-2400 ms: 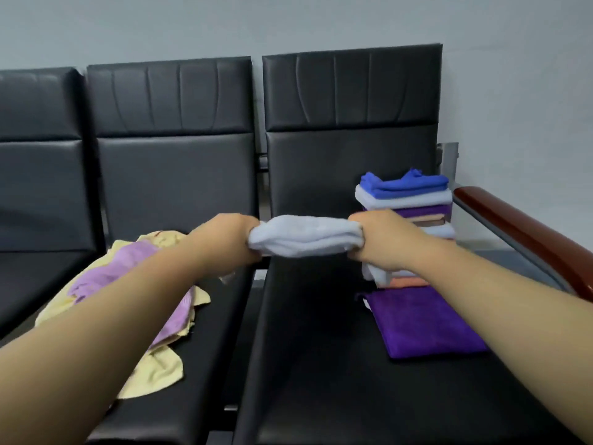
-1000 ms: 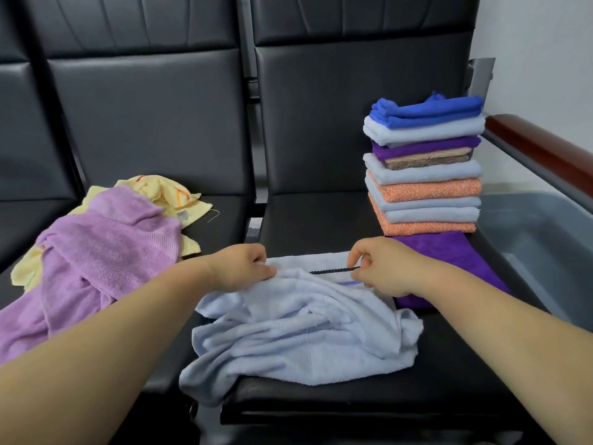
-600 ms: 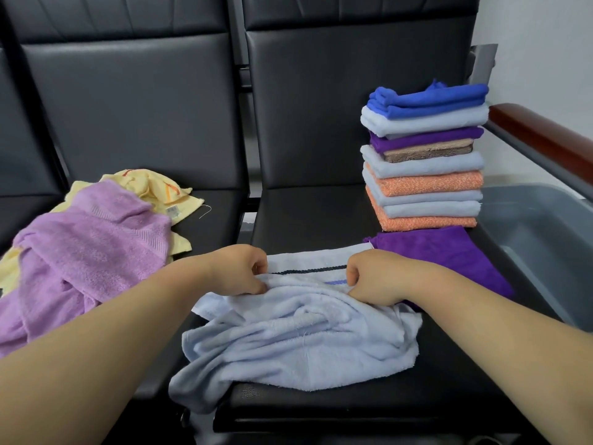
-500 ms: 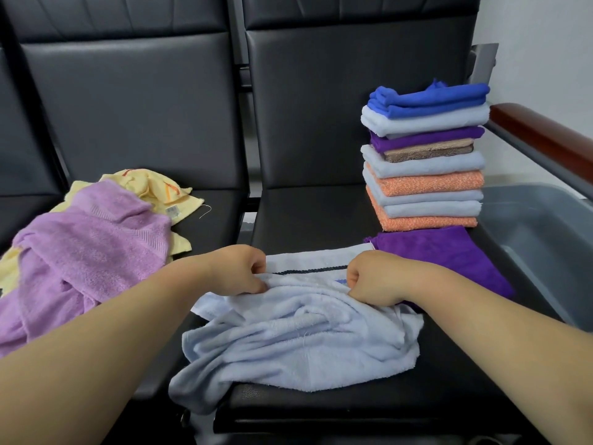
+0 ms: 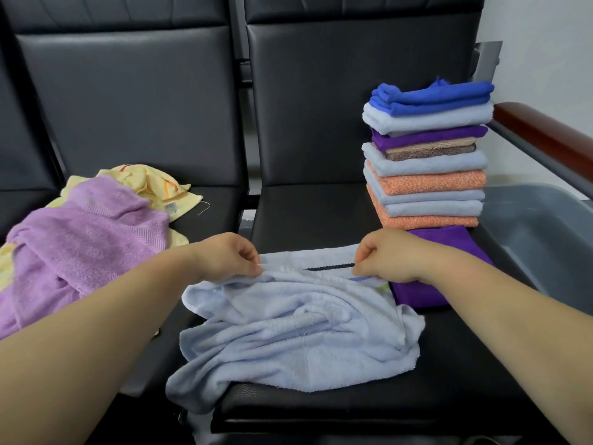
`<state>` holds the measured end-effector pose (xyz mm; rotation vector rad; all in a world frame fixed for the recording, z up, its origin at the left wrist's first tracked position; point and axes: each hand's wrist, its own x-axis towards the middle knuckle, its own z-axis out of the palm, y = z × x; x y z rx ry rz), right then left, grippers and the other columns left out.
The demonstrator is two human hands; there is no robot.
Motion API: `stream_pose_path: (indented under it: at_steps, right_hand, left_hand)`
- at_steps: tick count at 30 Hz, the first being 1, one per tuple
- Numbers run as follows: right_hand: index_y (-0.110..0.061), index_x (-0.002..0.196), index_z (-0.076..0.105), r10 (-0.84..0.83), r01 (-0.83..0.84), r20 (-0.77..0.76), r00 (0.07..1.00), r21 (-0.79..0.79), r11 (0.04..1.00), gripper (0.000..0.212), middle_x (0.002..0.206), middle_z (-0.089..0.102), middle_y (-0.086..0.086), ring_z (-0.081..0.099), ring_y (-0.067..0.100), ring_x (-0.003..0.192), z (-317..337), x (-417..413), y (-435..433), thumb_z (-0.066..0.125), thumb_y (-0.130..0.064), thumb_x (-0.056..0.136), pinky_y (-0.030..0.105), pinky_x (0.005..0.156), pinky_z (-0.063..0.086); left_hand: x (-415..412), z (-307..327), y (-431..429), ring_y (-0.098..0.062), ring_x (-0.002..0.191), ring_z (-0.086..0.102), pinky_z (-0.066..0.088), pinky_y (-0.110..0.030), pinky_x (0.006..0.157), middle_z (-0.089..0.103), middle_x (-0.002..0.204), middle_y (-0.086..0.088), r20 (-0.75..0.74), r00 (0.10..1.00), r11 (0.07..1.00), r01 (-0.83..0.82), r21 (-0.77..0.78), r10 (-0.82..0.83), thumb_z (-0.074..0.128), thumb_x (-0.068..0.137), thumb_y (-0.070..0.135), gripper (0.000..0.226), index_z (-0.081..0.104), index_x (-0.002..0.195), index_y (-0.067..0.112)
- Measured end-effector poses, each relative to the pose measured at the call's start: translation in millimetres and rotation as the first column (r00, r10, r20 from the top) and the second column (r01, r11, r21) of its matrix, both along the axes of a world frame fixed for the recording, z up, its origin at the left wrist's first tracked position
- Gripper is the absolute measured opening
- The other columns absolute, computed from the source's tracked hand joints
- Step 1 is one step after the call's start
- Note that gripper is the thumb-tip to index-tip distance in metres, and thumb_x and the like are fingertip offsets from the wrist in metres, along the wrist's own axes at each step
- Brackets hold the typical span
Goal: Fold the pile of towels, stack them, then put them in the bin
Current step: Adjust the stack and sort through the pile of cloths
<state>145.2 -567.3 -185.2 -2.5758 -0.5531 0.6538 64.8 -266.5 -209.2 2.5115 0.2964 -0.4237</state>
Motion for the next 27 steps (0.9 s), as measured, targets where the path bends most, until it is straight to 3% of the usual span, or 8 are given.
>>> stream_pose_path:
  at_steps: [4,6,8,11,14,17,24,27]
  right_hand:
    - [-0.010,0.099,0.077,0.123,-0.124,-0.018,0.992,-0.221,0.967,0.019,0.099,0.078,0.007,0.071,0.024,0.089,-12,-5,8,0.069,-0.023,0.089,0.038,0.082,0.059]
    - [-0.002,0.096,0.073,0.149,-0.148,-0.015,0.989,-0.239,0.960,0.020,0.087,0.071,0.008,0.060,0.020,0.076,-15,-4,10,0.064,-0.019,0.089,0.036,0.070,0.051]
    - [-0.006,0.085,0.066,0.170,-0.158,0.026,0.985,-0.250,0.955,0.012,0.082,0.063,0.005,0.055,0.020,0.073,-17,-2,10,0.064,-0.018,0.088,0.035,0.068,0.047]
    - [-0.019,0.087,0.064,0.178,-0.150,0.117,0.977,-0.214,0.965,0.004,0.090,0.070,-0.005,0.066,0.017,0.084,-16,-3,8,0.068,-0.018,0.089,0.035,0.079,0.058]
    - [-0.027,0.090,0.062,0.176,-0.153,0.122,0.977,-0.179,0.972,0.011,0.092,0.069,-0.008,0.066,0.015,0.088,-13,-9,7,0.070,-0.019,0.088,0.034,0.082,0.058]
    - [-0.022,0.092,0.068,0.208,-0.186,0.087,0.974,-0.214,0.959,0.004,0.094,0.072,-0.003,0.069,0.019,0.090,-11,-13,9,0.068,-0.023,0.089,0.038,0.084,0.059]
    - [-0.001,0.118,0.072,0.222,-0.195,0.058,0.973,-0.302,0.933,0.034,0.121,0.071,0.019,0.068,0.032,0.094,-12,-12,12,0.063,-0.023,0.093,0.042,0.079,0.055]
    - [0.002,0.119,0.070,0.237,-0.215,0.025,0.971,-0.334,0.918,0.036,0.116,0.072,0.019,0.052,0.022,0.082,-11,-13,11,0.062,-0.023,0.094,0.035,0.072,0.043]
  left_hand:
    - [1,-3,0,-0.009,0.077,0.065,0.054,-0.023,0.074,0.073,0.080,0.011,-0.001,1.000,0.999,0.010,0.046,-0.010,0.075,0.089,0.034,0.008,0.075,0.085,0.027]
    - [2,-3,-1,-0.009,0.076,0.063,0.050,-0.021,0.069,0.070,0.079,0.012,0.018,1.000,0.997,0.017,0.069,-0.018,0.074,0.089,0.032,0.007,0.074,0.085,0.028]
    - [2,-3,-3,-0.008,0.074,0.061,0.047,-0.020,0.067,0.068,0.079,0.012,0.045,0.999,0.997,0.015,0.081,-0.019,0.073,0.090,0.031,0.006,0.072,0.085,0.028]
    - [4,-4,-4,-0.009,0.074,0.060,0.045,-0.020,0.065,0.067,0.081,0.010,0.085,0.996,0.995,0.021,0.099,-0.029,0.072,0.091,0.030,0.007,0.070,0.085,0.027]
    - [5,-6,-5,-0.010,0.074,0.060,0.045,-0.021,0.065,0.067,0.081,0.009,0.088,0.995,0.993,0.033,0.111,-0.043,0.071,0.092,0.030,0.008,0.069,0.085,0.027]
    - [6,-7,-6,-0.011,0.074,0.060,0.046,-0.021,0.065,0.067,0.081,0.008,0.084,0.995,0.991,0.045,0.129,-0.056,0.069,0.093,0.029,0.008,0.068,0.085,0.027]
    - [5,-9,-6,-0.012,0.074,0.058,0.047,-0.024,0.066,0.066,0.082,0.007,0.065,0.995,0.986,0.064,0.157,-0.075,0.068,0.094,0.028,0.009,0.067,0.085,0.025]
    - [4,-9,-6,-0.012,0.074,0.058,0.046,-0.024,0.066,0.066,0.083,0.007,0.063,0.995,0.984,0.066,0.166,-0.077,0.068,0.095,0.028,0.009,0.067,0.086,0.025]
